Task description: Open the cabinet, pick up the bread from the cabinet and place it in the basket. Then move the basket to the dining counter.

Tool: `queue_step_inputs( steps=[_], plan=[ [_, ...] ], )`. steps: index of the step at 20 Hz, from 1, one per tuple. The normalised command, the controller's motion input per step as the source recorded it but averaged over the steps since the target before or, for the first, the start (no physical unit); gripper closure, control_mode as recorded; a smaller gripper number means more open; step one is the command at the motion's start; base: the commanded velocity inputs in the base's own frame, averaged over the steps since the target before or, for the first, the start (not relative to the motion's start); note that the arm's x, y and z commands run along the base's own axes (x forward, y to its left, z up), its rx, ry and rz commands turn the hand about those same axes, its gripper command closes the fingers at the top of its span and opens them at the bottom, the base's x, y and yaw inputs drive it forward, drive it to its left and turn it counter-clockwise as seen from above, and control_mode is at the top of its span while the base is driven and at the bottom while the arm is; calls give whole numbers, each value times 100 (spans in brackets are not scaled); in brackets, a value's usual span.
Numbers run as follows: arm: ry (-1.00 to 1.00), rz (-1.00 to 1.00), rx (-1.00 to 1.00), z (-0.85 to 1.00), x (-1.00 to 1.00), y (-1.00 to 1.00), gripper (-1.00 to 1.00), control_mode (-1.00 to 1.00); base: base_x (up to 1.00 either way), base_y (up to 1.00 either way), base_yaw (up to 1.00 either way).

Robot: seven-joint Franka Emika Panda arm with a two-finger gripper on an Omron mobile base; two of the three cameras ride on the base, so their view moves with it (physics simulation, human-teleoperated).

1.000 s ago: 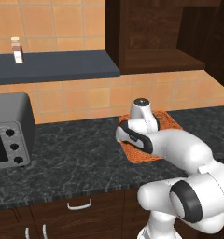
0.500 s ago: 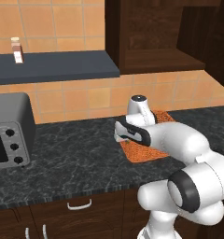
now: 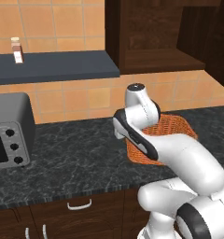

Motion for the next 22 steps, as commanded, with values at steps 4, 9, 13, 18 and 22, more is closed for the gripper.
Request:
queue_step_inputs(
  steps=[4, 9, 13, 18, 22],
  plan=[
    [-10, 8, -11, 100, -65, 7, 100, -100, 0, 0, 0],
    [-7, 16, -14, 99, -60, 2, 100, -100, 0, 0, 0],
    [-2, 15, -8, 92, -36, 1, 100, -100, 0, 0, 0],
    [-13, 8, -8, 61, -37, 3, 100, -100, 0, 0, 0],
    [-14, 6, -6, 43, -23, 5, 100, -100, 0, 0, 0]
  ],
)
